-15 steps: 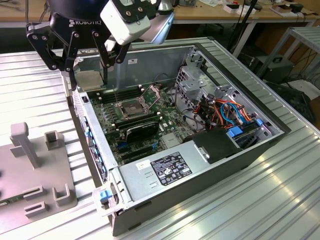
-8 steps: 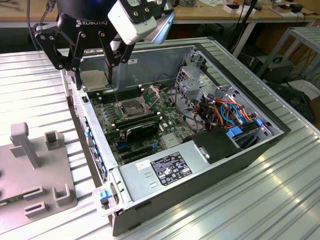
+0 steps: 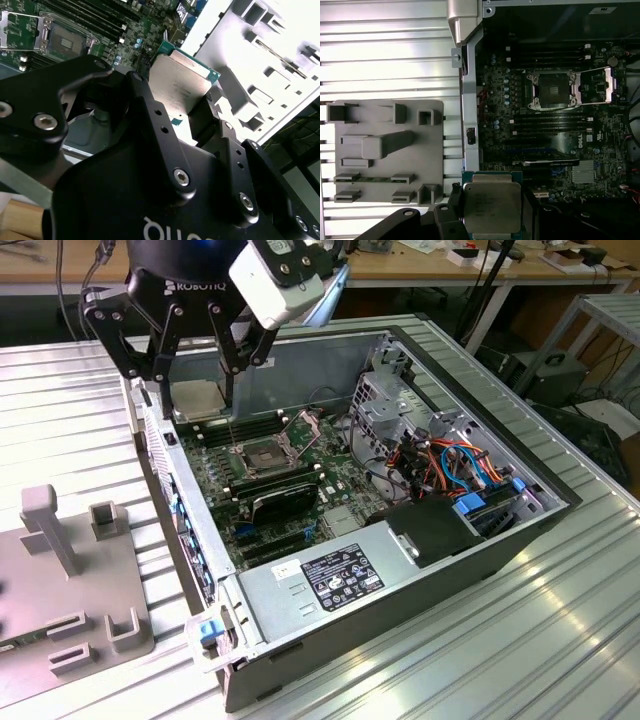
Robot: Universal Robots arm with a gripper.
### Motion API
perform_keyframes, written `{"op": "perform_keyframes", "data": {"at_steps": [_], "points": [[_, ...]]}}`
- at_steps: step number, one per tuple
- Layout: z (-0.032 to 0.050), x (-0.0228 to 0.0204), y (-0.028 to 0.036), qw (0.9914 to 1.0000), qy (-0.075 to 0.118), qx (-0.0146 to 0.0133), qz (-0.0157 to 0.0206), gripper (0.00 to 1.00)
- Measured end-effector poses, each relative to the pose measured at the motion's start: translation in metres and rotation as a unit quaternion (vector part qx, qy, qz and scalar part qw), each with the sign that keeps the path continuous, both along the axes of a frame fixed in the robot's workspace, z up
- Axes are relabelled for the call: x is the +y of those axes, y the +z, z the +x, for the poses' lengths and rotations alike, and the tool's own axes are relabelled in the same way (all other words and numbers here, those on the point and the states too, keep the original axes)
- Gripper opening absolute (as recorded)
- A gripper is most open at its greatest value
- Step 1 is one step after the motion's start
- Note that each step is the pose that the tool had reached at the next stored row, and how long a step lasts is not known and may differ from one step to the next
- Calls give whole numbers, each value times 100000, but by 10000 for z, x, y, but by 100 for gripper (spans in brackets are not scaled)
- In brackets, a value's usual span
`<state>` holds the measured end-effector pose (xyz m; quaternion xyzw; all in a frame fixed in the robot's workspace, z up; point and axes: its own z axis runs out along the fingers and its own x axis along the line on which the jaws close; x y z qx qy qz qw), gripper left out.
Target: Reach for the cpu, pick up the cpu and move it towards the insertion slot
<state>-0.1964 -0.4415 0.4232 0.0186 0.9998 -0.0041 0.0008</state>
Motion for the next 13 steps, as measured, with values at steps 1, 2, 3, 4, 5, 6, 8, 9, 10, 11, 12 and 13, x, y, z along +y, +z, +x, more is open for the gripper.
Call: {"op": "perform_keyframes", "data": {"at_steps": [1,2,3,4,5,6,8,9,10,11,12,13], "points": [[15,0,-2,100000,-2,-2,-25,55],[25,0,-3,100000,-1,1,-40,55],[35,0,-4,100000,4,0,-51,55],[47,0,-5,100000,3,1,-63,55],[55,0,-6,100000,0,4,-73,55],[64,0,-8,100000,3,1,-78,55],[96,0,-12,100000,2,2,-108,55],[113,0,-14,100000,1,-1,-118,55],[136,0,-15,100000,-1,-1,-122,55],[153,0,-15,100000,3,4,-128,55],[177,0,-17,100000,2,-1,-128,55],[203,0,-18,100000,-3,0,-131,55]]}}
